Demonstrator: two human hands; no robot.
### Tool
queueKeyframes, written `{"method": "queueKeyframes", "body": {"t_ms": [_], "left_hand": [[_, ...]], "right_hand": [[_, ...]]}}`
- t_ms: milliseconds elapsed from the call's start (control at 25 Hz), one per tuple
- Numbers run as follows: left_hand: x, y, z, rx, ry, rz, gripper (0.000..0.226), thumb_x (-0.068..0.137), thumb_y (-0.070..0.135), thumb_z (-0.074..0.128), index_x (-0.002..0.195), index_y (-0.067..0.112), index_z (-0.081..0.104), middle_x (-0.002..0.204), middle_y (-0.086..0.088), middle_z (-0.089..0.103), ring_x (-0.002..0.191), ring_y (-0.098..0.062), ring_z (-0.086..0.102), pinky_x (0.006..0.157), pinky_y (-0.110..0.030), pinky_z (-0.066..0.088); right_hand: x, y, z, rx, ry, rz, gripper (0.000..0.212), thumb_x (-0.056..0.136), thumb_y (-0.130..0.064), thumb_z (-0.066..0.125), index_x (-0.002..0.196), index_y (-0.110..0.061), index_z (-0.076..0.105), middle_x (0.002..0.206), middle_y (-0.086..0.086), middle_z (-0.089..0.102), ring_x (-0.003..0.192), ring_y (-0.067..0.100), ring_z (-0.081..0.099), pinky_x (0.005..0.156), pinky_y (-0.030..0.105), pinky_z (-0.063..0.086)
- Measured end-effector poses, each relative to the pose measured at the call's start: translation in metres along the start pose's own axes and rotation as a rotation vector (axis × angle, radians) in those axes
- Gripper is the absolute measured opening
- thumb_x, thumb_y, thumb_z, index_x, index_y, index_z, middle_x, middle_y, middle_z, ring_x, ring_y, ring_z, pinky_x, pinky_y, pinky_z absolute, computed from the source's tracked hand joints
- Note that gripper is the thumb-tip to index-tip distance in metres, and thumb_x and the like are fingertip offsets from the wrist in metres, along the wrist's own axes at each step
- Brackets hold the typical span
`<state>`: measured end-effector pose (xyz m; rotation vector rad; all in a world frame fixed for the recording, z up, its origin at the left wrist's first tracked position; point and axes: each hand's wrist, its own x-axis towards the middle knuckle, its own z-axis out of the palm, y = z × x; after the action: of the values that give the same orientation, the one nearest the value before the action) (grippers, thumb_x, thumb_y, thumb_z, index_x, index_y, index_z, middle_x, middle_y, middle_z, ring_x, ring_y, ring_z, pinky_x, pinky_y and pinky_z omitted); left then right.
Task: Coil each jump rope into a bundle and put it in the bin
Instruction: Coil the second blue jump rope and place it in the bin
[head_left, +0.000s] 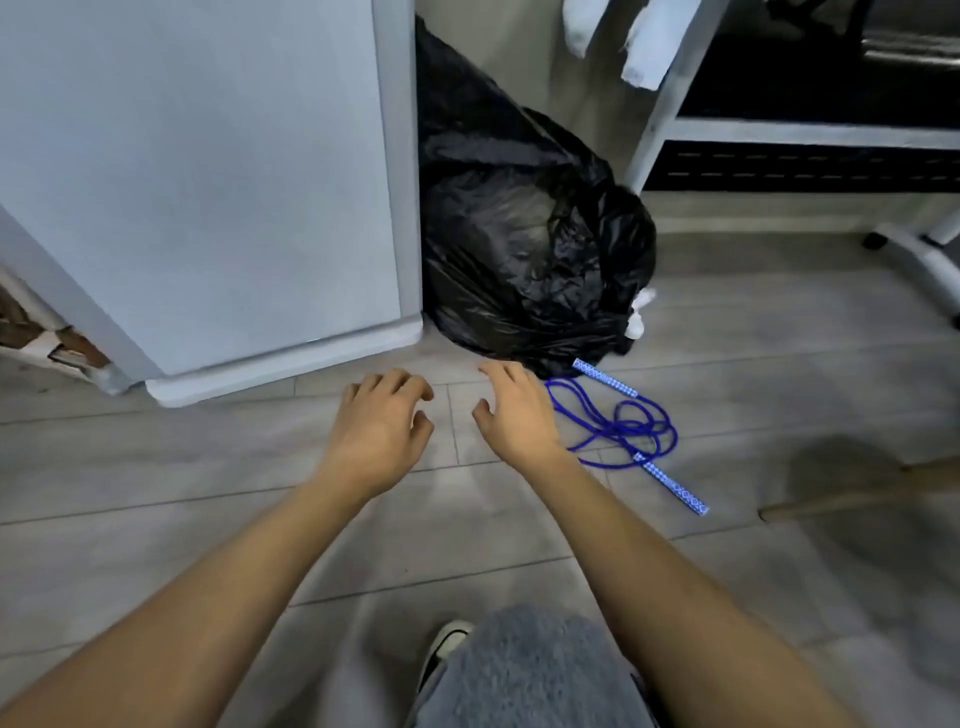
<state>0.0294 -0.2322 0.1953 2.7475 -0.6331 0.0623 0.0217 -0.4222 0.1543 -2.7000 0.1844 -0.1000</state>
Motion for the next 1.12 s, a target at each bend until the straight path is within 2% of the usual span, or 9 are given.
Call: {"method": "queueKeyframes", "body": {"t_ms": [240, 320, 440, 600, 680, 760, 840, 920, 1120], "left_hand": [[0.015, 0.009, 0.102, -0.047, -0.1, 0.083, 0.021, 0.091, 0.024, 0.057, 0.112, 0.025, 0.061, 0.116, 0.006, 0.057, 0.104, -0.023, 0.054, 0.09, -0.038, 0.039], [0.018, 0.007, 0.129, -0.056, -0.147, 0.084, 0.021, 0.091, 0.023, 0.057, 0.111, 0.026, 0.062, 0.115, 0.007, 0.057, 0.104, -0.022, 0.054, 0.09, -0.036, 0.039], [0.027, 0.006, 0.165, -0.05, -0.188, 0.109, 0.021, 0.088, 0.022, 0.059, 0.109, 0.027, 0.063, 0.112, 0.007, 0.06, 0.104, -0.023, 0.056, 0.089, -0.036, 0.039], [0.038, 0.002, 0.196, -0.035, -0.221, 0.139, 0.022, 0.088, 0.024, 0.055, 0.109, 0.027, 0.063, 0.112, 0.007, 0.061, 0.104, -0.022, 0.057, 0.091, -0.036, 0.04], [0.043, -0.002, 0.207, -0.031, -0.225, 0.148, 0.024, 0.087, 0.027, 0.051, 0.107, 0.027, 0.064, 0.11, 0.008, 0.062, 0.102, -0.021, 0.058, 0.089, -0.036, 0.041], [0.045, -0.008, 0.215, -0.027, -0.238, 0.155, 0.024, 0.087, 0.027, 0.052, 0.107, 0.027, 0.064, 0.11, 0.008, 0.062, 0.101, -0.02, 0.058, 0.089, -0.036, 0.042], [0.043, -0.017, 0.22, -0.013, -0.258, 0.148, 0.022, 0.087, 0.023, 0.059, 0.109, 0.026, 0.064, 0.111, 0.006, 0.062, 0.101, -0.021, 0.058, 0.09, -0.037, 0.043], [0.037, -0.026, 0.223, 0.006, -0.286, 0.128, 0.023, 0.087, 0.022, 0.059, 0.109, 0.024, 0.065, 0.111, 0.005, 0.062, 0.1, -0.024, 0.059, 0.089, -0.038, 0.043], [0.009, -0.055, 0.231, 0.02, -0.4, 0.012, 0.026, 0.083, 0.026, 0.057, 0.107, 0.023, 0.065, 0.109, 0.002, 0.063, 0.1, -0.028, 0.06, 0.086, -0.04, 0.044]], "right_hand": [[-0.011, 0.119, 0.085, -0.021, -0.094, 0.302, 0.057, 0.087, -0.025, 0.062, 0.142, -0.021, 0.048, 0.137, 0.008, 0.051, 0.123, 0.033, 0.048, 0.103, 0.044, 0.04], [-0.007, 0.154, 0.108, -0.03, -0.14, 0.42, 0.064, 0.086, -0.027, 0.064, 0.145, -0.024, 0.042, 0.141, 0.007, 0.045, 0.127, 0.033, 0.046, 0.104, 0.044, 0.04], [0.009, 0.201, 0.13, -0.065, -0.221, 0.573, 0.084, 0.085, -0.035, 0.07, 0.155, -0.031, 0.022, 0.157, 0.007, 0.027, 0.139, 0.032, 0.036, 0.111, 0.045, 0.036], [0.044, 0.25, 0.145, -0.124, -0.288, 0.677, 0.116, 0.076, -0.049, 0.078, 0.158, -0.038, -0.004, 0.169, 0.007, -0.003, 0.153, 0.034, 0.011, 0.119, 0.056, 0.023], [0.062, 0.274, 0.148, -0.057, -0.356, 0.741, 0.124, 0.072, -0.05, 0.082, 0.158, -0.037, -0.006, 0.169, 0.006, -0.007, 0.153, 0.036, 0.01, 0.118, 0.057, 0.022], [0.072, 0.289, 0.154, -0.076, -0.418, 0.758, 0.116, 0.072, -0.044, 0.083, 0.158, -0.026, 0.008, 0.166, 0.012, 0.005, 0.149, 0.04, 0.021, 0.118, 0.05, 0.029], [0.072, 0.287, 0.169, -0.091, -0.366, 0.673, 0.083, 0.082, -0.025, 0.075, 0.15, -0.012, 0.028, 0.154, 0.019, 0.024, 0.14, 0.041, 0.038, 0.114, 0.043, 0.037], [0.062, 0.263, 0.191, -0.045, -0.305, 0.508, 0.051, 0.09, -0.009, 0.06, 0.138, -0.006, 0.045, 0.143, 0.019, 0.038, 0.127, 0.04, 0.051, 0.107, 0.039, 0.042], [0.025, 0.151, 0.255, 0.113, -0.45, 0.23, 0.045, 0.093, -0.005, 0.056, 0.138, -0.012, 0.052, 0.145, 0.015, 0.039, 0.121, 0.036, 0.056, 0.103, 0.039, 0.045]]}}
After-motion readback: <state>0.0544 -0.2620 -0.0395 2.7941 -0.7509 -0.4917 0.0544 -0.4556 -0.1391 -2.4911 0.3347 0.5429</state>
